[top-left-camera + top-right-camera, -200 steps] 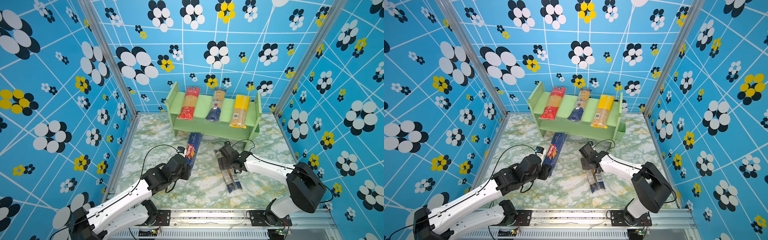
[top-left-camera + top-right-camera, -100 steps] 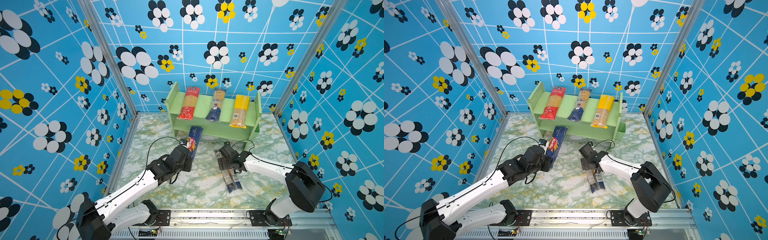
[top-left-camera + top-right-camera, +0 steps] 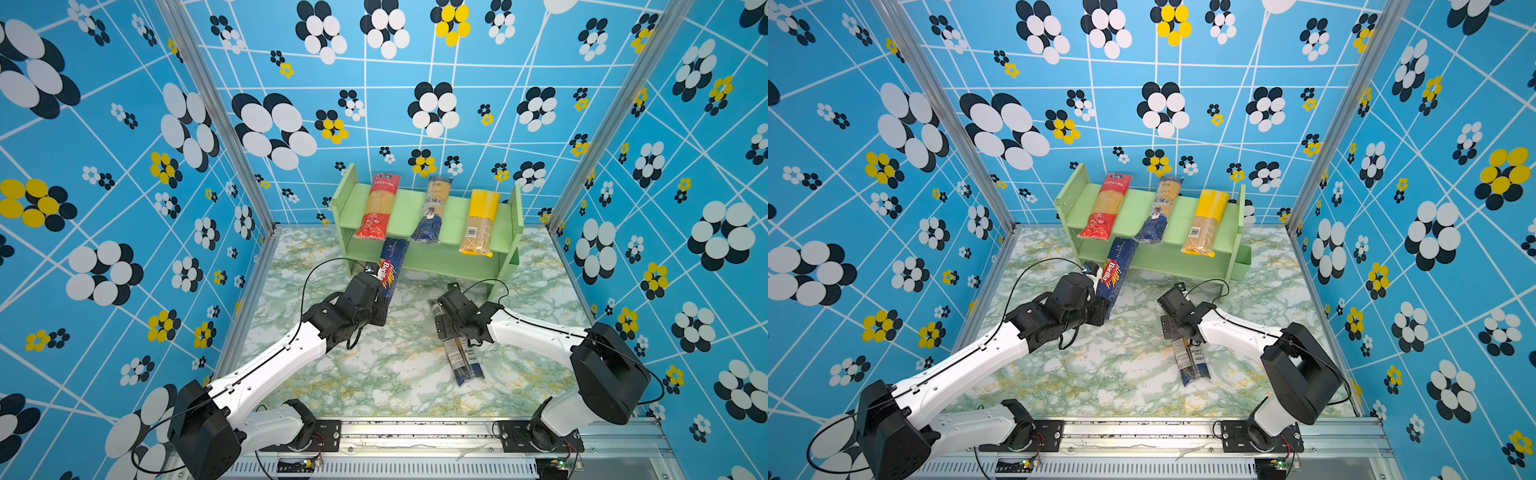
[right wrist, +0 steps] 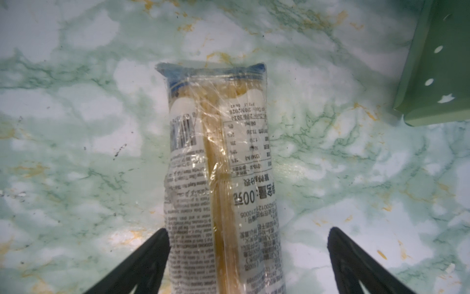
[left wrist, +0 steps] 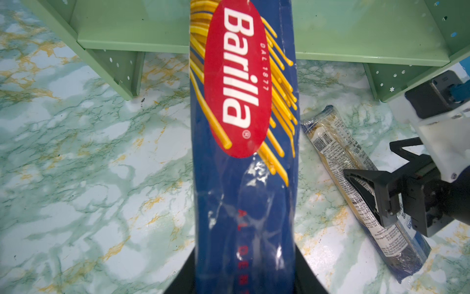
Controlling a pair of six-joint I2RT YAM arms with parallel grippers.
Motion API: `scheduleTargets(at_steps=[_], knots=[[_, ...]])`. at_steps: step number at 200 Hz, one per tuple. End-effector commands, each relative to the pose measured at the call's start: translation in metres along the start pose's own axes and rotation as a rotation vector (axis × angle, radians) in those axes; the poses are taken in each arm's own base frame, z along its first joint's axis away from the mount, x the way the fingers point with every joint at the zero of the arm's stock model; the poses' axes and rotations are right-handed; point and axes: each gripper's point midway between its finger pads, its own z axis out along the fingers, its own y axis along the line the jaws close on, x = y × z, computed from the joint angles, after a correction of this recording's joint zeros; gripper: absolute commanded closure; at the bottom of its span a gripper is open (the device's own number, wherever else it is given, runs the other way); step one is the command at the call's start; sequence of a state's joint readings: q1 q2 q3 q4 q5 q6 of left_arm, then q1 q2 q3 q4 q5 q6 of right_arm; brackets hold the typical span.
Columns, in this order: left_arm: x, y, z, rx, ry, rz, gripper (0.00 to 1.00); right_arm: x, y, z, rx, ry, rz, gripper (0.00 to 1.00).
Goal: Arrange pasta packages on shelves
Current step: Place the pasta box on the shelf.
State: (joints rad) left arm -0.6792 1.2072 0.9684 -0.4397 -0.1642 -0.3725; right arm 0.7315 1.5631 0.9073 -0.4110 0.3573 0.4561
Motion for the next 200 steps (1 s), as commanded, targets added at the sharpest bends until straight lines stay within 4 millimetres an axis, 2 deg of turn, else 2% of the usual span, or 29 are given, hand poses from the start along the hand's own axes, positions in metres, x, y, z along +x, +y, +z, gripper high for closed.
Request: scheduleTargets(at_steps=[1,200], knots=[[-0.073,-0.017,-0.021,0.065,-0.240,-0.013,1.00,0.012,-0.005,0.008,0.020,0.032,-0.011,0.01],[-0.104,-0.023,0.008,0.051,-0.318,-0.041,1.00,0.016,-0.005,0.013,0.026,0.041,-0.017,0.01]])
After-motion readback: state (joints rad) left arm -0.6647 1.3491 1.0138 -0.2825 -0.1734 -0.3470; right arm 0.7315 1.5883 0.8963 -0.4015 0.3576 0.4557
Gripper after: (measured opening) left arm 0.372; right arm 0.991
